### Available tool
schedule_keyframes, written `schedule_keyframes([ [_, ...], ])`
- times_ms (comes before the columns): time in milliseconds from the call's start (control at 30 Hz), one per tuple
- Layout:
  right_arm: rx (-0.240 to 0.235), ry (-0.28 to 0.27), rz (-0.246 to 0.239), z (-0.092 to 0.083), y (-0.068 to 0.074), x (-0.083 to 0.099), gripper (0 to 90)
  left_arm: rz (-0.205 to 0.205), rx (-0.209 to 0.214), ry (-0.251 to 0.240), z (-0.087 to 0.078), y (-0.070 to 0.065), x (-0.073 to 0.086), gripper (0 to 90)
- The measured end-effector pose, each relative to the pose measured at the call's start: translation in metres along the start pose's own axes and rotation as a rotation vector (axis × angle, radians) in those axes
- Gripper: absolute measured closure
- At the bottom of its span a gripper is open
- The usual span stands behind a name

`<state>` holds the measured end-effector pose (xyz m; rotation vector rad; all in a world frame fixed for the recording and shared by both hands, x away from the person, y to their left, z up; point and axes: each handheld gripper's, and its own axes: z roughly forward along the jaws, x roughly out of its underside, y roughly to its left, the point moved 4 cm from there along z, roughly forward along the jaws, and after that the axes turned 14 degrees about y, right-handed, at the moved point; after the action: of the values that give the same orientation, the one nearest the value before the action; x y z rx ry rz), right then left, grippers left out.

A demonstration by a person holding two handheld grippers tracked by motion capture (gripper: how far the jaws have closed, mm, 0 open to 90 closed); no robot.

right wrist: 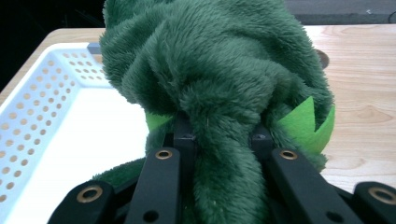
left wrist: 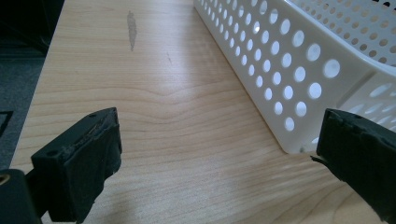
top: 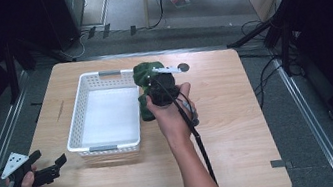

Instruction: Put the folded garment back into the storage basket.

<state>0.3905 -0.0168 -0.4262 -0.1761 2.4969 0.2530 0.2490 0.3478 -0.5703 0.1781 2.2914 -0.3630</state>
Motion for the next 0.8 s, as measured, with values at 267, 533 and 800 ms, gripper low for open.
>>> schedule_keyframes([
  [267, -0.017, 0.004, -0.019, 0.002, 0.018, -0.005, 74.0, 0.004, 0.002, 0.005, 0.000, 0.000, 0.000, 0.9],
  [533, -0.032, 0.015, -0.042, 0.006, 0.038, -0.007, 74.0, 0.011, -0.001, 0.008, 0.000, 0.000, 0.000, 0.9],
  [800, -0.036, 0.024, -0.069, 0.008, 0.058, -0.012, 73.9, 0.011, 0.001, 0.009, 0.001, 0.000, 0.000, 0.9],
])
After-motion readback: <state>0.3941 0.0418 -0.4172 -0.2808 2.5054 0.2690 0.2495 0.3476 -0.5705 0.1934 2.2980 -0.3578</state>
